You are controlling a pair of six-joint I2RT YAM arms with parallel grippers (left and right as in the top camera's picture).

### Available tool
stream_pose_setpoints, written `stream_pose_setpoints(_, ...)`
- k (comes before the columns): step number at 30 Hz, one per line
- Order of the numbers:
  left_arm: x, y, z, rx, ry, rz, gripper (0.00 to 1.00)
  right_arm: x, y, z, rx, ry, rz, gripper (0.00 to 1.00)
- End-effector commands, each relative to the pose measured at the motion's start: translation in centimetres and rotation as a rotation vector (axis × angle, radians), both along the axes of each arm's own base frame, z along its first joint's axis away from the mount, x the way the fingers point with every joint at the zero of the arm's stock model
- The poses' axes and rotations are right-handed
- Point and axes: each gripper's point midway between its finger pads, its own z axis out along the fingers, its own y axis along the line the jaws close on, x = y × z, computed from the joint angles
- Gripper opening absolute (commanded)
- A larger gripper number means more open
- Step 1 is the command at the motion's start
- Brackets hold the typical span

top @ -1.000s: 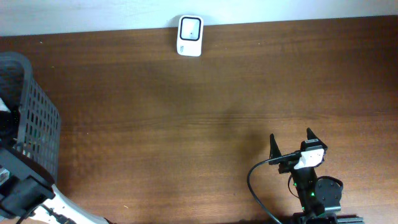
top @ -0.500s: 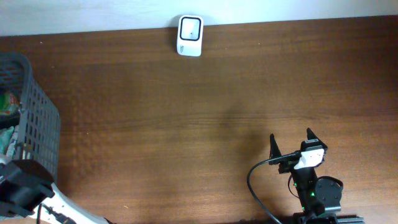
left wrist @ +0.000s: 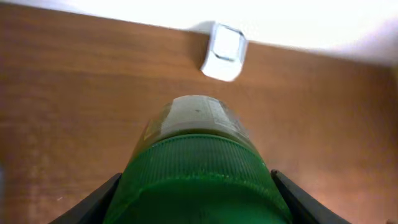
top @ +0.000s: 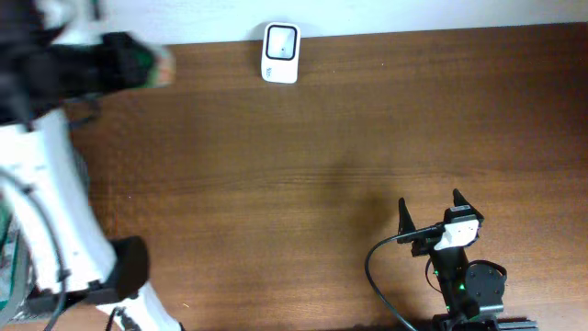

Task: Scan the item barcode
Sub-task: 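Carry the green jar with the left gripper and set it mid-table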

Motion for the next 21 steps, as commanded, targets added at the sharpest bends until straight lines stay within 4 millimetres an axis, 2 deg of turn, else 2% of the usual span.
stream_pose_setpoints(1, 0.7, -8.2, -3.4, 0.128, 0.068, -0.163, 0.42, 0.0, 0.3, -0.2, 0.008, 0.005, 0.012, 0.98)
stream_pose_setpoints(3, 0.9, -13.5, -7.7, 0.181, 0.17, -0.281, 0.42, 0.0, 0.3, -0.2, 0.008, 0.005, 0.012, 0.98)
stream_pose_setpoints(5, 0.7, -17.3, -11.8, 0.202, 0.268, -0.356, 0.43, 0.0, 0.3, -0.2, 0.008, 0.005, 0.012, 0.99)
stream_pose_setpoints(6, 0.6, -19.9, -15.1, 0.228, 0.336, -0.413, 0.43, 0.0, 0.3, -0.2, 0.008, 0.005, 0.012, 0.98)
stream_pose_setpoints(8, -0.2, -24.0, -21.1, 0.276, 0.454, -0.494, 0.44, 0.0, 0.3, -0.2, 0.008, 0.005, 0.012, 0.99)
stream_pose_setpoints(10, -1.0, -25.9, -24.1, 0.305, 0.511, -0.535, 0.43, 0.0, 0.3, -0.2, 0.008, 0.005, 0.012, 0.98)
stream_pose_setpoints(12, -2.2, -28.0, -28.4, 0.347, 0.588, -0.586, 0.45, 0.0, 0.3, -0.2, 0.008, 0.005, 0.012, 0.98)
stream_pose_setpoints(14, -3.3, -29.3, -31.0, 0.376, 0.636, -0.619, 0.45, 0.0, 0.3, -0.2, 0.008, 0.005, 0.012, 0.98)
stream_pose_setpoints(16, -4.1, -30.3, -32.6, 0.395, 0.658, -0.644, 0.49, 0.0, 0.3, -0.2, 0.008, 0.005, 0.012, 0.98)
stream_pose_setpoints(21, -4.8, -31.3, -33.0, 0.404, 0.654, -0.667, 0.8, 0.0, 0.3, -0.2, 0.008, 0.005, 0.012, 0.98)
